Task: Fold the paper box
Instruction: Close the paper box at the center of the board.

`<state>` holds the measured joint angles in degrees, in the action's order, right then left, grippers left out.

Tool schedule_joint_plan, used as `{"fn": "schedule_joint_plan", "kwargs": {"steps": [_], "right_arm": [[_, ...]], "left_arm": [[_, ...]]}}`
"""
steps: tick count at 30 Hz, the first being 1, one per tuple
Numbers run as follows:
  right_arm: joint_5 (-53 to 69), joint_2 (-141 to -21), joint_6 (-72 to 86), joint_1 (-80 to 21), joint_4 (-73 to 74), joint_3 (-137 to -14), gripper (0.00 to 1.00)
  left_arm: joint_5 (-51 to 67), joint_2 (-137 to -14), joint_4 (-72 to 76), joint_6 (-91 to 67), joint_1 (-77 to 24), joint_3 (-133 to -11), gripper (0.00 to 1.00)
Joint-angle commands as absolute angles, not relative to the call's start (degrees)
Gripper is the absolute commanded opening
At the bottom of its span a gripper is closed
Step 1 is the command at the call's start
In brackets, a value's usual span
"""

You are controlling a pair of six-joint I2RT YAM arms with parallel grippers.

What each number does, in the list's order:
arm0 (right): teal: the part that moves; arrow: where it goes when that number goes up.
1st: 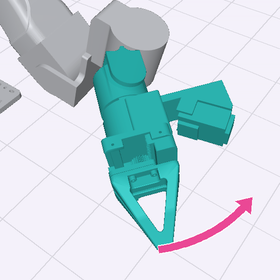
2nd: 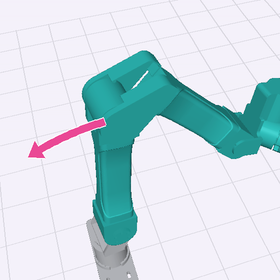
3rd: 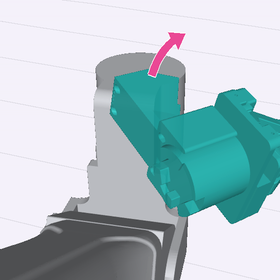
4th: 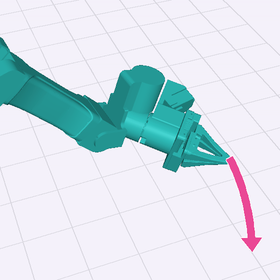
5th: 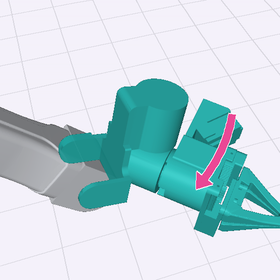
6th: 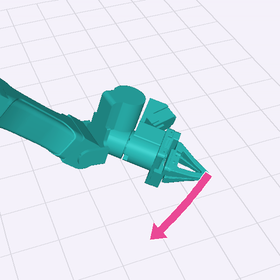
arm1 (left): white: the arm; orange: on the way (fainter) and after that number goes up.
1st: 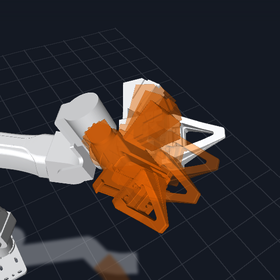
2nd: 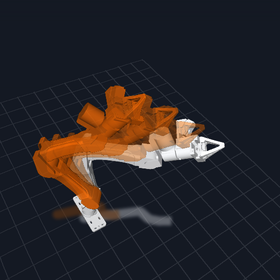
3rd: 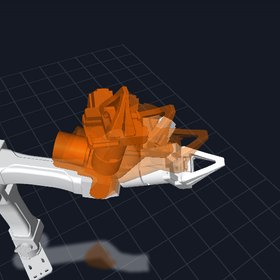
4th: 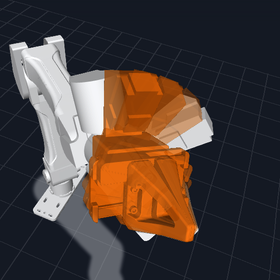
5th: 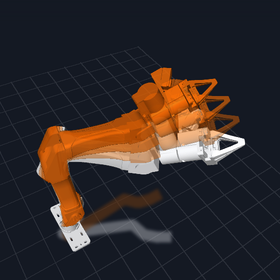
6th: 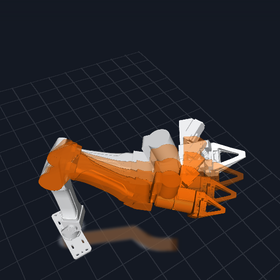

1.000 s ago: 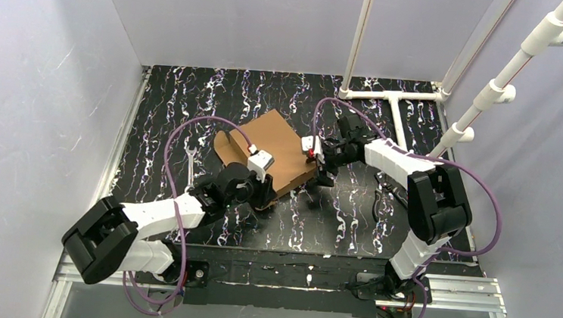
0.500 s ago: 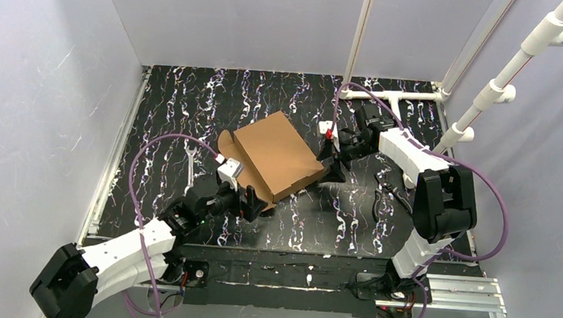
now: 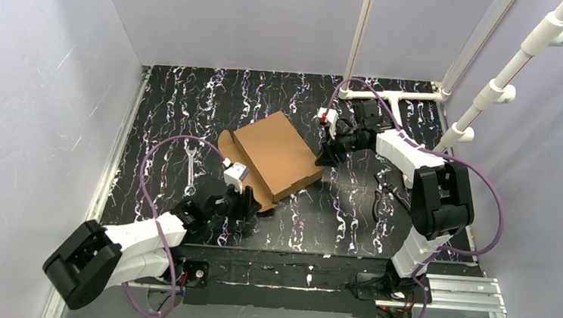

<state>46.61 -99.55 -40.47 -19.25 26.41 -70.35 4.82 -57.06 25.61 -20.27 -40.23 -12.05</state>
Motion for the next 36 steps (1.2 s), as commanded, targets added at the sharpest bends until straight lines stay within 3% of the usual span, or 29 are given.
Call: {"fn": "schedule_joint_plan", "kwargs": {"steps": [1,8,11,20,28,31,36], "right_arm": [[42.3,-101.6,-33.3,-19.2,20.1,-69.4,0.44],[32.7,-102.7,-28.8,-19.2,16.1,-68.8,0.27],[29.4,-102.5,-27.8,-19.2,14.6,-68.5,0.25],[31.3,-101.6,-30.2,-19.2,16.3,-69.2,0.43],[37.1,-99.8,-42.0,-18.6,26.1,-71.5,0.53],[37.4,-99.1,-43.9,-18.6,27.8,-72.0,0.56],[35.9,-98.3,-44.3,-18.5,28.3,-72.2,0.56]], "left_arm": [[2.5,-64.3,32.5,-22.2,-39.9,-14.2,0.43],[11.8,-78.4,37.5,-23.1,-39.8,-21.1,0.36],[14.3,-82.2,40.0,-24.6,-39.8,-22.3,0.36],[15.2,-90.4,47.3,-30.8,-39.8,-25.4,0.34],[11.8,-79.1,44.6,-30.1,-39.8,-19.2,0.33],[9.0,-72.9,39.3,-29.4,-39.8,-17.7,0.28],[3.9,-70.8,33.5,-29.4,-39.8,-18.1,0.08]]}}
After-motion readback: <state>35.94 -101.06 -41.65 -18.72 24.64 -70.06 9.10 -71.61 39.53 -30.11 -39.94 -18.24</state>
